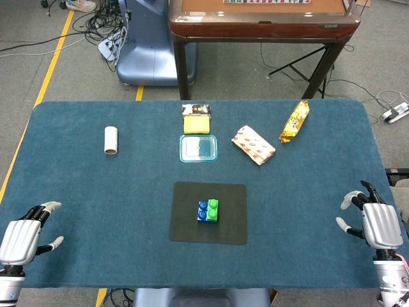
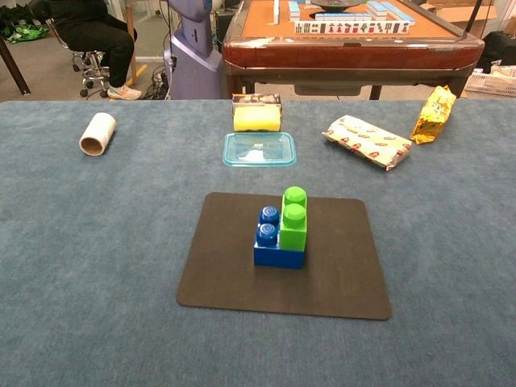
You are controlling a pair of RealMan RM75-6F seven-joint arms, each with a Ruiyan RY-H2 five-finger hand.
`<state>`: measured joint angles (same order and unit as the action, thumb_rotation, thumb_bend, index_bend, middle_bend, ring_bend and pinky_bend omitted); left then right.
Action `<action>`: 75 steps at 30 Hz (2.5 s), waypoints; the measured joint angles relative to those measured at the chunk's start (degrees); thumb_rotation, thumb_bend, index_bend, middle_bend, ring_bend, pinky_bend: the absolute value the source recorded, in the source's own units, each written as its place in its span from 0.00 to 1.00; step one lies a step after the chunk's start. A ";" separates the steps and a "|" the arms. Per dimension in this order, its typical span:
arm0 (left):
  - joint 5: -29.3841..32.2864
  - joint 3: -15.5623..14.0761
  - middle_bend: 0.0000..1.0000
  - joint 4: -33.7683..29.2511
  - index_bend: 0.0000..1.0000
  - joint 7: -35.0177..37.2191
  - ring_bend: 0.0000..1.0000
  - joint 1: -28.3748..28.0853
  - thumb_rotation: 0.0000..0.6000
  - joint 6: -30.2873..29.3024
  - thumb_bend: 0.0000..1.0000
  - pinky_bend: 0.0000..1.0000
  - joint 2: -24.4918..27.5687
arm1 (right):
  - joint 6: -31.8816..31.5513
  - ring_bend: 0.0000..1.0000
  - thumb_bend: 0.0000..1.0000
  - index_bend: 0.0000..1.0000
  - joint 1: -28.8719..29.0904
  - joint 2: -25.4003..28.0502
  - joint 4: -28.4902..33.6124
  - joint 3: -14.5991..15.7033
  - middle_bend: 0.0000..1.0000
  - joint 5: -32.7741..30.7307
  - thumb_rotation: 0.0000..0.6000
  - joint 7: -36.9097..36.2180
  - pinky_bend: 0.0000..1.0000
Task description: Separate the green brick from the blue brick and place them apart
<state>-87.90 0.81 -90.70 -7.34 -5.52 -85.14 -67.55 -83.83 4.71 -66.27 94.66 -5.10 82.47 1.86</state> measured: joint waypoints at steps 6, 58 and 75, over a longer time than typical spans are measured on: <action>0.59 -0.37 0.27 0.37 0.30 1.14 0.28 1.09 1.00 -0.80 0.10 0.56 -0.20 | 1.05 0.44 0.15 0.56 1.16 -0.39 0.00 -0.57 0.42 0.32 1.00 -0.68 0.60; 0.73 -1.87 0.27 6.77 0.30 3.75 0.28 1.40 1.00 1.88 0.10 0.59 -4.68 | 19.63 1.00 0.00 0.13 33.23 -18.65 21.96 -7.29 1.00 -37.32 1.00 39.65 1.00; 0.54 -1.95 0.27 6.84 0.30 3.45 0.28 1.19 1.00 2.32 0.10 0.59 -5.17 | 16.92 1.00 0.00 0.13 39.72 -19.48 22.38 -8.32 1.00 -50.71 1.00 42.94 1.00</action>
<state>-87.36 -1.14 -83.86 -3.89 -4.33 -82.82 -72.72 -66.90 44.43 -85.75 117.05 -13.42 31.76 44.80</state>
